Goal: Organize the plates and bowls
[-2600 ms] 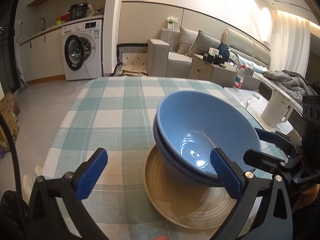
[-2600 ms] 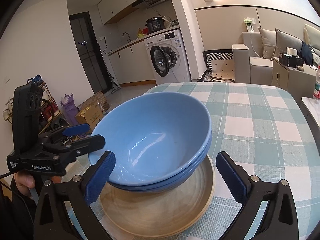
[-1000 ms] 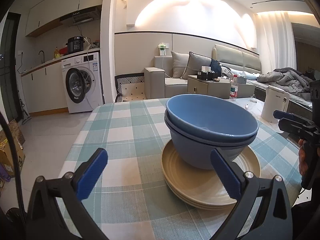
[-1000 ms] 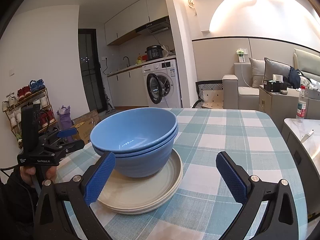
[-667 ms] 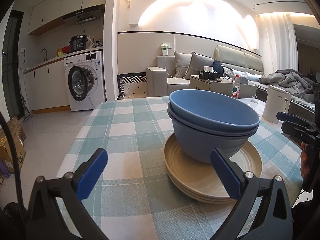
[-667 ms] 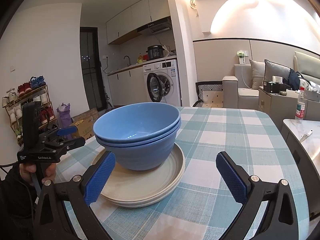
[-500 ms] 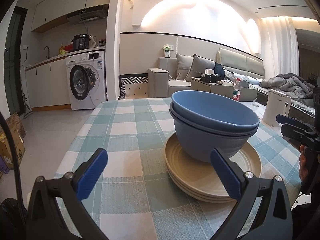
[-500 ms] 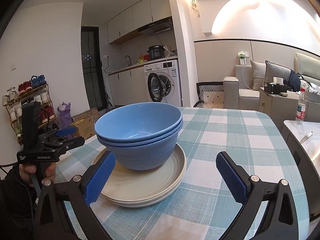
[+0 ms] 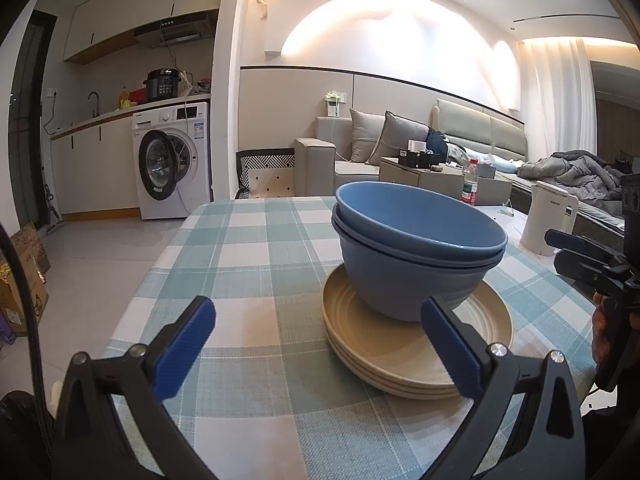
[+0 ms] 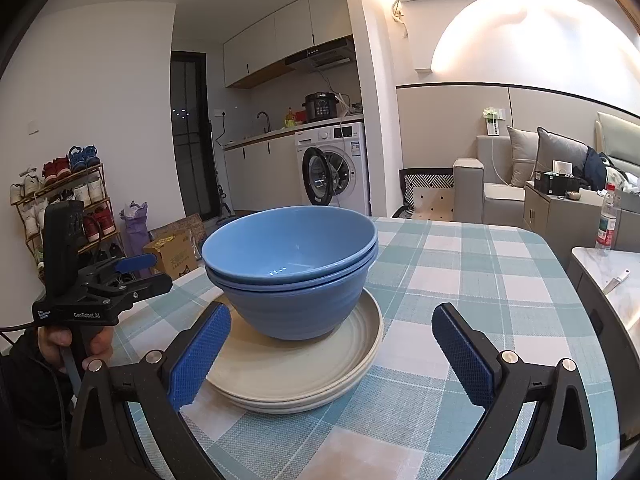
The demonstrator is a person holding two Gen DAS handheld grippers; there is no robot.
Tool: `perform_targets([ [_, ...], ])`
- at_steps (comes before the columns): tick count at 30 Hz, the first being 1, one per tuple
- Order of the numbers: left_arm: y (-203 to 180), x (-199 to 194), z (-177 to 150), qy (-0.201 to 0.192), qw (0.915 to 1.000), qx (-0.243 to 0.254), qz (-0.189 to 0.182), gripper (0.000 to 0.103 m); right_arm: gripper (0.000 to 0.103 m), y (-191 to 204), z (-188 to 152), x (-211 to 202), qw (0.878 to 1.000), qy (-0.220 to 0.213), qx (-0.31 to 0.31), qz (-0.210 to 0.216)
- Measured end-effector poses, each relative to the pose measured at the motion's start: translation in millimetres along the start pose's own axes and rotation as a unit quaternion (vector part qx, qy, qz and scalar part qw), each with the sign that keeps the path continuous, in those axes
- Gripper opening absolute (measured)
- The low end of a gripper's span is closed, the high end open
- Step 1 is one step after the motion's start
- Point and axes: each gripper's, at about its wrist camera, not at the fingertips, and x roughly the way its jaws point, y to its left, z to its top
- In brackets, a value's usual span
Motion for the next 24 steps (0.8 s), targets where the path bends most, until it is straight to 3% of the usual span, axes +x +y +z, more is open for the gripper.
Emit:
perform_targets([
  [24,-13,-8,4,-0.006,0.9998,0.015,-0.010,0.103,0.102,5,1,-18,1.000,-0.008,-0.005,0.000],
])
